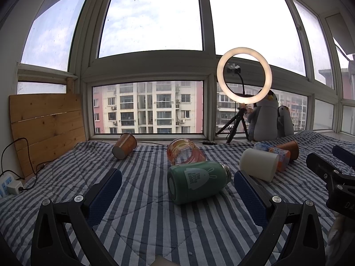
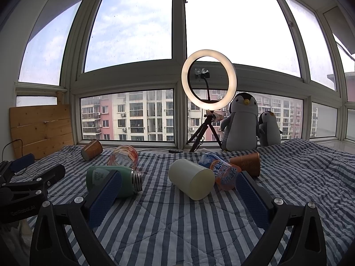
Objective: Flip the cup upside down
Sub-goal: 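Move the right gripper toward the mint-green thermos bottle lying on its side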
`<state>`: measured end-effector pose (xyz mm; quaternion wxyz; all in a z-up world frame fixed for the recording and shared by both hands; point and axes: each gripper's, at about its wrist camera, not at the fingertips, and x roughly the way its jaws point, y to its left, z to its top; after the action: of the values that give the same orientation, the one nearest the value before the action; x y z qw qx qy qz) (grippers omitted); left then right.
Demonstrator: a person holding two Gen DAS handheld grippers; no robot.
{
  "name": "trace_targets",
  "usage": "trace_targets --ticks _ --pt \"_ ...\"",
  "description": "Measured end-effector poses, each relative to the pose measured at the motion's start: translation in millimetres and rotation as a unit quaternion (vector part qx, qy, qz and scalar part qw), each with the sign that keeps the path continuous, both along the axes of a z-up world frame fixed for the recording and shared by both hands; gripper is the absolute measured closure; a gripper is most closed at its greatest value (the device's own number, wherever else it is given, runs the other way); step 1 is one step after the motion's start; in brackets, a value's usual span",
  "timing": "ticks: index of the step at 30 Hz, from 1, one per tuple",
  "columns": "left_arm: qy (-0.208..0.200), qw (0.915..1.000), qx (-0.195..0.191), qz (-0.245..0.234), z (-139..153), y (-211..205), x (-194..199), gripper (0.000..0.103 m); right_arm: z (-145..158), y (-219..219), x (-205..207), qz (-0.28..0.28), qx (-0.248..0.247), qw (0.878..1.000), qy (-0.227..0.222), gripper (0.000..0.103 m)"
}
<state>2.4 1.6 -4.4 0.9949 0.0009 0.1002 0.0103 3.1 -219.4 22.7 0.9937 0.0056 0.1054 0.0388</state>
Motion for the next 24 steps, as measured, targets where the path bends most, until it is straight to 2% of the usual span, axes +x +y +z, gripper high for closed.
trace_targets --ticks 13,17,21,24 --pt "0.001 1.0 -0.001 0.0 0 1 0 0.001 0 1 1 0.001 0.0 1.0 0.003 0.002" --pt "0.004 0.9998 -0.018 0.007 2 11 2 0.001 -2 2 6 0.01 0.0 1.0 0.014 0.002" --pt "0.045 0.9974 -0.055 0.004 2 34 16 0.001 -5 4 17 0.03 0.003 0.999 0.042 0.002" --pt "0.096 0.9911 -0.092 -0.004 -4 58 33 0.001 -7 9 28 0.06 -0.001 0.995 0.075 0.002"
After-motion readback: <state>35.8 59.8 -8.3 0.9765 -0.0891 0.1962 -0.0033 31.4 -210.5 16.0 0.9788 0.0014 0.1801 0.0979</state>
